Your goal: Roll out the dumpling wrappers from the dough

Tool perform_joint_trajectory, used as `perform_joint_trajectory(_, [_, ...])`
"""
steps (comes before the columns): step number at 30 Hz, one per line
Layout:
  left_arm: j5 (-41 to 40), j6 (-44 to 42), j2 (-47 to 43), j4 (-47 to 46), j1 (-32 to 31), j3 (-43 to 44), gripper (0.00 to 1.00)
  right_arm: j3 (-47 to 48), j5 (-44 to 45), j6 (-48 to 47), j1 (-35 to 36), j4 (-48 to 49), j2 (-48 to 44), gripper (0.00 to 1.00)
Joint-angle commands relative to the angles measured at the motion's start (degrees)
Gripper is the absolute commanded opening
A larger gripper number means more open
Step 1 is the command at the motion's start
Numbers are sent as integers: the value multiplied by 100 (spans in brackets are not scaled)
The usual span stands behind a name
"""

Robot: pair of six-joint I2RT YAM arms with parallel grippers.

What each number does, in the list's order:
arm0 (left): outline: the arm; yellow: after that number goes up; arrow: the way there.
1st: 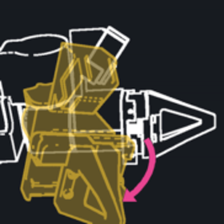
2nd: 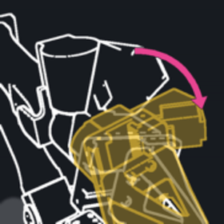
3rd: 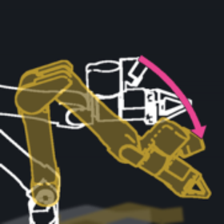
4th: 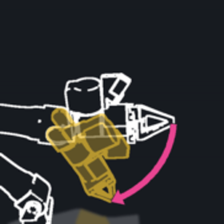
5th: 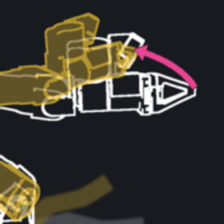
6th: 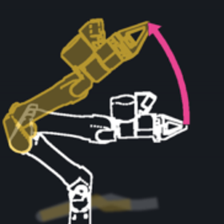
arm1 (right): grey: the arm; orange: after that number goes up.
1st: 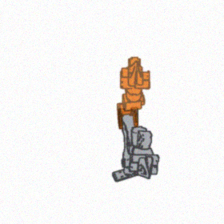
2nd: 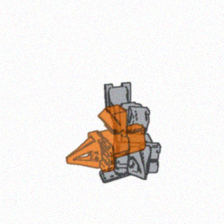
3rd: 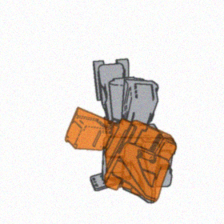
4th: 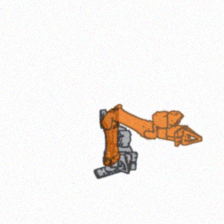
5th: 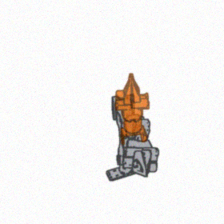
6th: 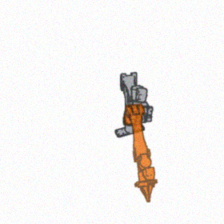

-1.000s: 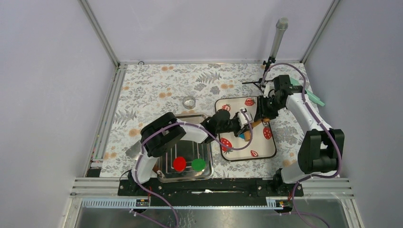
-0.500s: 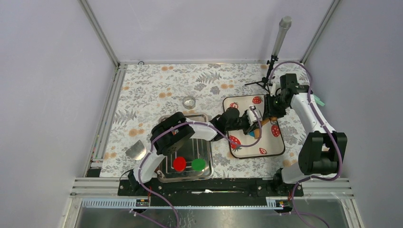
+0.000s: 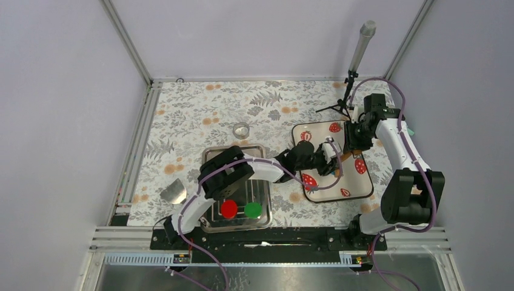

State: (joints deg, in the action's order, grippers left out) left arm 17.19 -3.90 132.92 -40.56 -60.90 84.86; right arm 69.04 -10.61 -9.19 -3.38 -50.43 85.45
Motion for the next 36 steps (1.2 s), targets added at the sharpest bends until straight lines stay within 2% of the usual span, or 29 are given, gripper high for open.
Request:
perform_joint_trajectory(1, [11,343,-1080,-91,-224,-1109,48,-306,367,-254,22,-388,480,0])
perform_joint_trajectory(4, [-252,559,-2135,79,0,-2287,58,-230,270,-334,13,-356,479,0])
perform_joint_trajectory(7, [-796,1146,-2908,1214,283,-2604,63,-128,147,-326,12,-360,480,0])
perform_joint_trajectory(11, [-805,2199,-2942,3292,770,-1904,61,-92,64,-347,12,-356,531,0])
perform_joint_trajectory(17, [-409,3463,-1796,5504,1214,-246,50,-66,11,-301,12,-302,509,0])
perform_joint_trajectory(21, [-712,3993,-1647,5514,1221,-154,49,-35,0,-264,12,-298,522,0])
perform_joint_trajectory(26, [-421,4470,-1260,5318,1264,-178,47,-58,-9,-244,12,-293,494,0])
perform_joint_trajectory(29, [-43,4720,-948,4909,1334,-293,32,-160,36,-228,12,-244,502,0])
perform_joint_trajectory(36, [-168,4746,-725,4861,1501,-376,20,-88,350,-340,12,-245,564,0])
